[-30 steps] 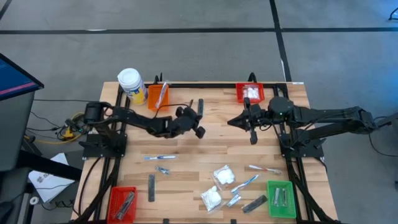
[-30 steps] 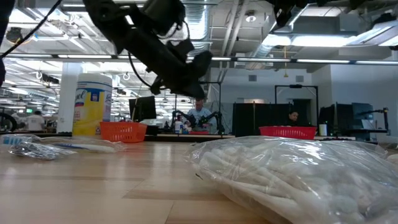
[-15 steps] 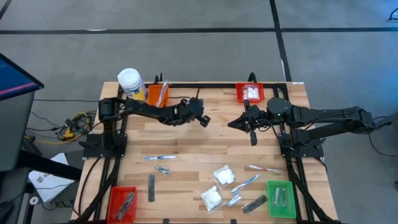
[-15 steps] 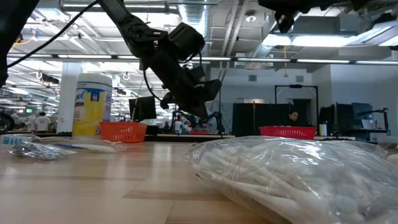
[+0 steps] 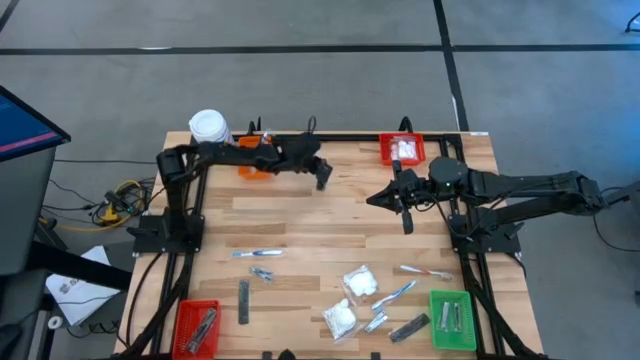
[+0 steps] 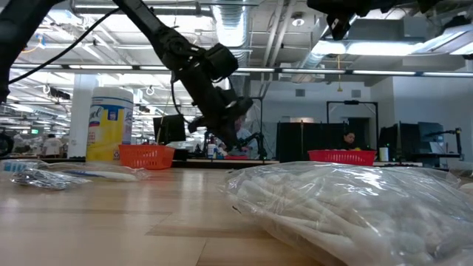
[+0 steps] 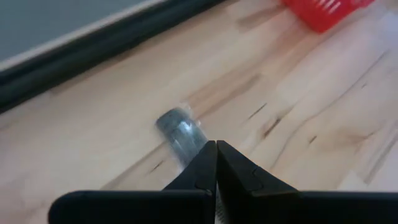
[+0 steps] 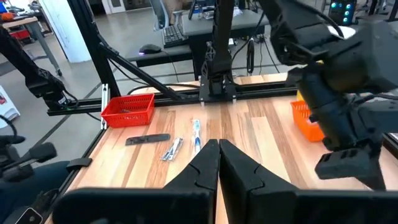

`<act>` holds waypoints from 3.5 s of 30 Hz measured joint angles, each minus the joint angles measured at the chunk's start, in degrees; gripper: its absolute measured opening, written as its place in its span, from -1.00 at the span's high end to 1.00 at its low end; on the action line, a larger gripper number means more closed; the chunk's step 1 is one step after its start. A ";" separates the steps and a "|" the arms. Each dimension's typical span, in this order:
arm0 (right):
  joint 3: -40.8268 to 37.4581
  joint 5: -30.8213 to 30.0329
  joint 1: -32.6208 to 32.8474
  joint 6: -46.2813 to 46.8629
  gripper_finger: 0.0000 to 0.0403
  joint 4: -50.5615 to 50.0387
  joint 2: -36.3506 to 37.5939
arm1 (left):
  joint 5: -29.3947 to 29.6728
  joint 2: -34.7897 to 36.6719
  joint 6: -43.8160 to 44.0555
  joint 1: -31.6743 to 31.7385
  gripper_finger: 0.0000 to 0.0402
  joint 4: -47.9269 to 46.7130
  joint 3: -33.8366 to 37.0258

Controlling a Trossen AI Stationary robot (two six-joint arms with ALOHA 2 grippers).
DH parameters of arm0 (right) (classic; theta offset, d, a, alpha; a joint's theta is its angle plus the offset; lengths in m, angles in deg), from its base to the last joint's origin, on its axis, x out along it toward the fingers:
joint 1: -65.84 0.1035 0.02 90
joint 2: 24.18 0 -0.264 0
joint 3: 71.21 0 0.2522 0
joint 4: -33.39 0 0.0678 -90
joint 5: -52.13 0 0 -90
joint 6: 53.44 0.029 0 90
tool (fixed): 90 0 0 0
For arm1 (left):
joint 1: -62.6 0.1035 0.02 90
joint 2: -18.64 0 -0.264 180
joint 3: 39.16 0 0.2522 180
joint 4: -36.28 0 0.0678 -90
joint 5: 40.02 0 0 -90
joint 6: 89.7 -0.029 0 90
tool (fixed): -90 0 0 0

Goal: Pick & Place Travel size toiletries
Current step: Put the top comb into the bottom red bin

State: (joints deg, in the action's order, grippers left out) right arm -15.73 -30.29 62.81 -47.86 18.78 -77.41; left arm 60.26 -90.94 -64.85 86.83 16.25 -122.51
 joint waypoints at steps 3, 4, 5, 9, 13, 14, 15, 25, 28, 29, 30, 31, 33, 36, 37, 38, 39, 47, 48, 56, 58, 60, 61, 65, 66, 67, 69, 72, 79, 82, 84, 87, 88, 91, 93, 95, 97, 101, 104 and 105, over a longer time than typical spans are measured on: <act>0.00 -0.02 -0.02 -0.13 0.97 -0.09 0.00 | -1.31 0.02 -1.03 1.16 1.00 -1.91 -1.53; 0.00 -0.02 -0.04 -0.13 0.97 -0.15 0.02 | -2.18 0.02 -1.91 1.52 1.00 -3.19 -2.15; 0.00 -0.02 -0.02 -0.13 0.97 -0.28 0.00 | -3.18 0.00 -2.45 1.78 1.00 -4.24 -2.79; 0.00 -0.02 -0.04 -0.13 0.97 -0.70 0.00 | -4.88 0.02 -4.17 2.03 1.00 -7.90 -5.37; 0.00 -0.02 -0.04 -0.13 0.97 -0.66 0.00 | -6.85 -1.34 -4.94 2.01 1.00 -11.44 -6.99; 0.00 -0.02 -0.04 -0.13 0.97 -0.64 0.00 | -7.37 -2.11 -4.96 1.99 1.00 -12.97 -7.31; 0.00 -0.02 -0.04 -0.13 0.97 -0.52 0.00 | -8.17 -3.09 -5.07 1.91 1.00 -13.36 -7.67; 0.00 -0.03 -0.11 -0.14 0.97 -0.75 0.00 | -11.43 -13.28 -4.06 0.57 1.00 -16.43 -11.97; 0.00 -0.04 -0.12 -0.45 0.97 -1.93 0.00 | -11.68 -14.33 -3.87 -0.07 1.00 -18.48 -12.05; 0.00 -0.04 -0.13 -0.80 0.97 -2.39 0.00 | -11.12 -14.28 -3.89 -0.68 1.00 -19.82 -12.01; 0.00 -0.04 -0.13 -0.93 0.97 -2.77 0.01 | -10.12 -14.10 -4.27 -1.30 1.00 -21.31 -11.99; 0.00 -0.04 -0.13 -1.08 0.97 -3.17 0.01 | -8.99 -13.76 -4.97 -2.08 1.00 -22.75 -11.99; 0.00 -0.04 -0.23 -1.29 0.97 -3.98 0.02 | -8.22 -12.89 -5.39 -3.72 1.00 -25.44 -11.74; 0.00 -0.04 -0.93 -1.64 0.97 -5.28 0.02 | -8.15 -11.19 -5.37 -7.17 1.00 -27.42 -11.28; 0.00 -0.04 -1.23 -1.66 0.97 -6.11 0.02 | -8.19 -10.60 -5.21 -8.62 1.00 -27.44 -11.25; 0.00 -0.09 -1.60 -1.66 0.97 -7.06 0.02 | -8.15 -10.01 -4.99 -10.12 1.00 -27.37 -11.23; 0.00 -0.09 -2.02 -1.67 0.97 -7.90 0.01 | -7.86 -9.57 -4.62 -11.81 1.00 -27.73 -11.06; -0.20 -0.12 -4.55 -1.50 0.97 -12.85 -0.52 | 4.39 -8.97 3.93 -25.22 1.00 -27.43 -10.92; -0.66 -0.13 -4.53 -1.47 0.97 -12.67 -0.81 | 6.49 -8.93 4.22 -26.68 1.00 -27.31 -10.92; -2.73 -0.29 -4.04 1.23 0.98 -9.30 -10.72 | 18.81 -4.33 8.37 -34.22 1.00 -20.68 -7.44; -2.78 -2.53 -3.06 1.40 0.99 -5.00 -15.04 | 20.32 -1.90 8.34 -35.06 1.00 -18.32 -4.75; -2.71 -5.85 -2.09 1.48 0.99 0.64 -19.66 | 21.53 1.03 8.45 -35.30 1.00 -14.27 -1.63; -2.71 -6.90 -1.79 1.50 0.99 4.07 -22.05 | 22.10 2.78 8.67 -35.12 1.00 -11.70 0.43; -2.80 -7.65 -1.34 1.55 0.99 14.29 -30.78 | 21.44 9.30 11.95 -33.49 1.00 0.44 11.05; -2.76 -7.63 -1.40 1.55 0.99 16.96 -32.72 | 20.48 10.66 13.15 -32.98 1.00 3.84 13.85; -2.60 -7.61 -1.56 1.92 0.99 18.30 -34.30 | 18.95 11.72 14.22 -32.44 1.00 7.60 16.55; -2.32 -7.54 -1.66 2.92 1.00 18.81 -37.23 | 16.69 13.20 15.97 -31.06 0.99 14.18 21.85; -2.19 -7.44 -1.58 4.48 1.00 18.78 -41.25 | 14.42 13.70 17.23 -29.21 0.98 24.36 27.84; -2.08 -6.56 -0.23 5.23 1.00 23.32 -47.39 | 10.26 13.31 16.32 -27.00 0.90 32.35 31.07; -2.03 -6.83 -0.25 4.54 1.00 23.82 -47.12 | 10.23 13.31 16.03 -27.04 0.84 32.19 31.07; -2.05 -7.50 0.02 2.64 1.00 23.71 -47.12 | 10.23 13.31 15.98 -27.04 0.81 32.13 31.07; -1.92 -7.61 0.12 2.16 1.00 24.28 -47.45 | 9.78 13.31 16.09 -27.04 0.80 31.77 31.07; -1.62 -7.65 0.07 2.34 1.00 24.19 -47.88 | 9.80 13.31 16.11 -27.04 0.81 31.64 31.07; -0.28 -8.09 0.27 2.90 1.00 23.78 -49.25 | 9.78 13.31 16.12 -27.04 0.89 31.54 30.97; 1.16 -8.02 0.76 2.97 1.00 23.91 -50.46 | 9.78 13.29 16.15 -27.04 0.96 30.19 30.29; 2.92 -7.76 1.21 3.06 1.00 23.28 -52.49 | 10.23 13.29 16.13 -27.08 0.98 28.30 29.38; 4.44 -7.84 1.54 3.06 1.00 20.91 -54.17 | 11.76 13.29 16.45 -27.56 0.98 26.88 28.98; 6.82 -8.13 1.51 3.06 1.00 17.88 -55.97 | 10.32 13.29 18.33 -27.65 0.98 24.11 28.60; 6.88 -8.11 1.49 3.04 1.00 17.43 -55.89 | 7.87 12.97 19.14 -27.33 0.95 23.63 28.60; 6.88 -8.09 1.49 3.02 1.00 17.20 -55.78 | 7.43 12.94 19.27 -27.30 0.92 23.51 28.60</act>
State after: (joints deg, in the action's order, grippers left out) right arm -8.85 -38.38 64.30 -44.84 35.98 -133.19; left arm 67.68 -78.00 -45.59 59.53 39.76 -93.91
